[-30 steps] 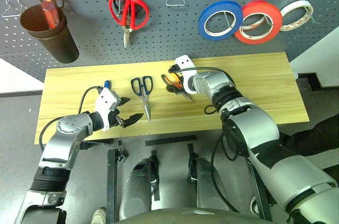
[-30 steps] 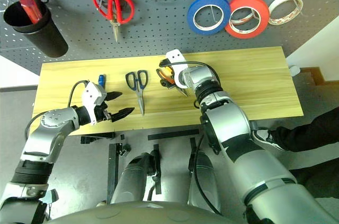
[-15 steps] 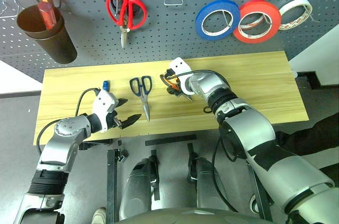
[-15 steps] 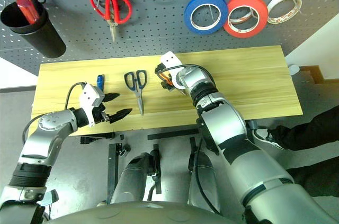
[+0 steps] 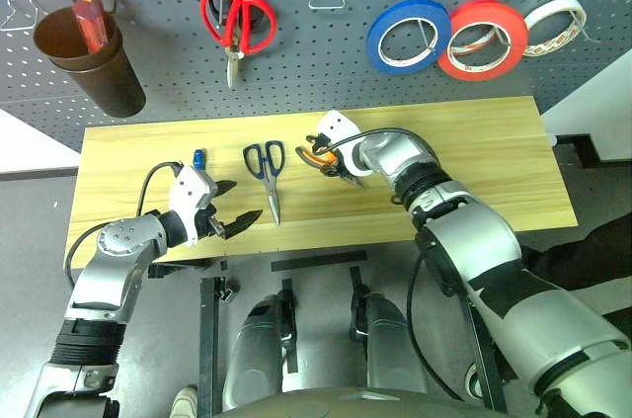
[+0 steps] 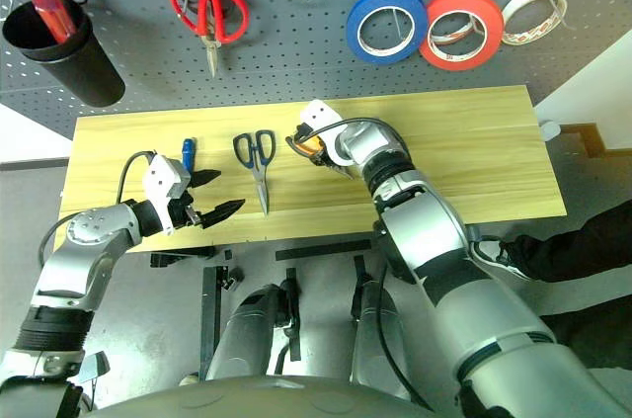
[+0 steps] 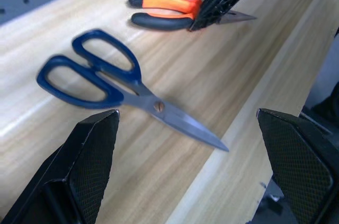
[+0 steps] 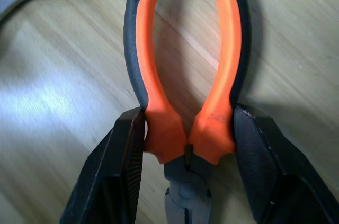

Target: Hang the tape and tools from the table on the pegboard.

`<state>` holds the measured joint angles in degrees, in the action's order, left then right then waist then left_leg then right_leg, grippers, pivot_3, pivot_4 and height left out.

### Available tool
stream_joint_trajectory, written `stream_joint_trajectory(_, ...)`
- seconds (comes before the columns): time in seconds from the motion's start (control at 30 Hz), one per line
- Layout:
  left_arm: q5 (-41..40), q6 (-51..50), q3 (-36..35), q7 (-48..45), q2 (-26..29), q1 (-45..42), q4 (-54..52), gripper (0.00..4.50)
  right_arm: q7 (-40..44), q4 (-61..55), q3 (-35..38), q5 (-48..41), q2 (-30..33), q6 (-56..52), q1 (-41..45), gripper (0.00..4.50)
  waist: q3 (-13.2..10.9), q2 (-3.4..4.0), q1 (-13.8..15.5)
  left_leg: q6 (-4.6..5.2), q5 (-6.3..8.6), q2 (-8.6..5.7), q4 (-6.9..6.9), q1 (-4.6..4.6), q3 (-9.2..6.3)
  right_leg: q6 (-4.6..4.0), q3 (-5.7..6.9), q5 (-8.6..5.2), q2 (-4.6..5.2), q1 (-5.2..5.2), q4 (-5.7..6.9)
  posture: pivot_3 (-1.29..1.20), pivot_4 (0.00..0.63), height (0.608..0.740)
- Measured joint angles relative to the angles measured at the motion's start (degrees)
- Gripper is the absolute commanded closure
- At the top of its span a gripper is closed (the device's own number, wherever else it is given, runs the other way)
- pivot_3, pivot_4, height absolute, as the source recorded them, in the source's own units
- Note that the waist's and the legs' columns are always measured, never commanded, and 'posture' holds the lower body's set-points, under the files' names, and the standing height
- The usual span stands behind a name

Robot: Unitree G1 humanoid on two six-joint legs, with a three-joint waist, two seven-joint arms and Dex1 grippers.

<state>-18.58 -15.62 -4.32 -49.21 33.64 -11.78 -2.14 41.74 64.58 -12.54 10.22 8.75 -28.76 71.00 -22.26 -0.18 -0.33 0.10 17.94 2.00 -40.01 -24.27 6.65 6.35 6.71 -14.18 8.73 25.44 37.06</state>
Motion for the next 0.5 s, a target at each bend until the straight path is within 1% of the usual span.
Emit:
stream_joint_trajectory(0.07,-1.78,1.28,-0.97,-0.93,-0.77,-0.49,-0.18,0.14,5.16,-12.09,0.68,-2.56,3.0,-5.8,-3.76,2.4,0.04,-0.04,0.45,0.0,0.0,0.0,-0.01,-0.13,-0.02,0.0,0.12,0.0,-0.01,0.02,-0.06,0.13,0.308,0.732)
stream_joint_trajectory(0.1,-2.86,1.5,-1.35,-1.53,-0.93,-0.92,-0.3,0.14,7.69,-20.21,1.15,-4.44,4.48,-9.82,-6.64,2.4,0.08,-0.04,0.77,0.0,0.0,0.0,0.01,-0.15,-0.02,0.0,0.15,0.0,-0.02,0.04,-0.07,0.12,0.299,0.732)
stream_joint_trajectory(0.13,-3.68,1.6,-1.74,-2.05,-1.0,-1.19,-0.51,0.14,9.5,-26.77,1.72,-6.32,5.52,-13.58,-9.05,2.4,0.1,-0.05,0.91,0.0,0.0,0.0,0.02,-0.16,-0.04,0.0,0.18,0.0,-0.03,0.04,-0.07,0.11,0.279,0.732)
stream_joint_trajectory(0.27,-6.71,2.01,-2.91,-4.66,-0.86,-1.64,-1.57,0.14,13.85,-51.31,4.77,-16.17,7.83,-28.74,-16.69,2.4,0.26,-0.11,1.14,0.0,0.0,-0.04,-0.01,-0.31,-0.04,0.01,0.23,0.01,-0.01,0.06,-0.15,0.08,0.241,0.732)
stream_joint_trajectory(0.37,-10.77,1.3,-4.39,-6.57,-0.75,-1.61,-3.52,0.14,12.92,-61.6,7.54,-20.71,9.41,-35.62,-17.36,2.4,1.01,-0.37,1.12,0.0,0.0,-0.05,-0.06,-0.35,-0.05,0.01,0.22,0.01,0.0,0.05,-0.17,0.06,0.206,0.732)
stream_joint_trajectory(0.43,-13.39,1.39,-6.28,-7.1,-0.93,-2.34,-4.32,0.14,11.1,-65.17,10.44,-22.85,9.58,-37.68,-17.28,2.4,1.84,-0.65,1.11,-0.01,0.0,-0.04,-0.05,-0.35,-0.09,0.01,0.25,0.01,-0.02,0.05,-0.17,0.05,0.184,0.732)
stream_joint_trajectory(0.5,-14.95,1.7,-8.39,-7.15,-0.82,-3.42,-4.92,0.14,9.19,-67.52,13.78,-25.45,9.3,-38.48,-16.72,2.4,2.78,-0.77,1.09,-0.01,0.0,-0.06,-0.04,-0.36,-0.09,0.01,0.26,0.01,-0.02,0.01,-0.23,0.05,0.173,0.732)
